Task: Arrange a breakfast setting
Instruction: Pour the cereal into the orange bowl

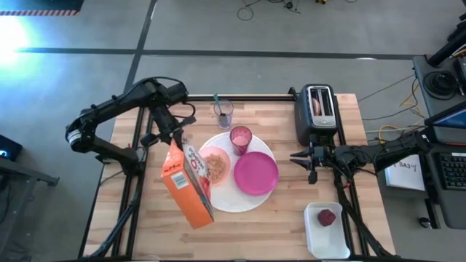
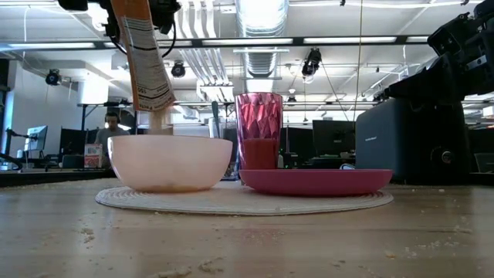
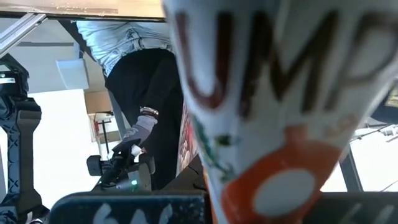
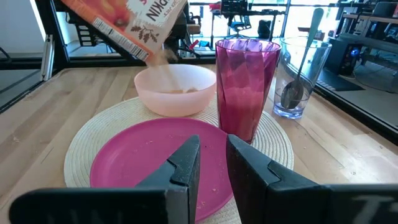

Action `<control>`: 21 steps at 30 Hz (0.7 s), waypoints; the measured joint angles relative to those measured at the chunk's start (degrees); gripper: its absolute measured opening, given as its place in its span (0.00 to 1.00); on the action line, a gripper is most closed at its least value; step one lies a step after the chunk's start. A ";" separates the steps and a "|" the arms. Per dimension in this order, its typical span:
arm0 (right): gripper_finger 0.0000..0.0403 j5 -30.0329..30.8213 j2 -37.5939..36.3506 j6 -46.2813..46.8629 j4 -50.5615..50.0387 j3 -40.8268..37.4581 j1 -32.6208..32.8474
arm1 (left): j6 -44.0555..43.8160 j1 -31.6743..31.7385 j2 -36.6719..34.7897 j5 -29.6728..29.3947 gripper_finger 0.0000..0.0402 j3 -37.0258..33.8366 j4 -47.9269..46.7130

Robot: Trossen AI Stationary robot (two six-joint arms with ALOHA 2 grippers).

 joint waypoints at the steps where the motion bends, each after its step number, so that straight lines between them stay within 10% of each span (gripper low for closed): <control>1: 0.17 -0.02 0.02 0.00 -0.01 0.02 0.01 | 0.02 0.00 0.00 -0.02 0.00 -0.08 0.00; 21: 0.17 -0.02 0.01 0.00 -0.01 0.02 0.00 | 11.08 -0.80 -1.38 -12.24 0.00 -0.13 0.02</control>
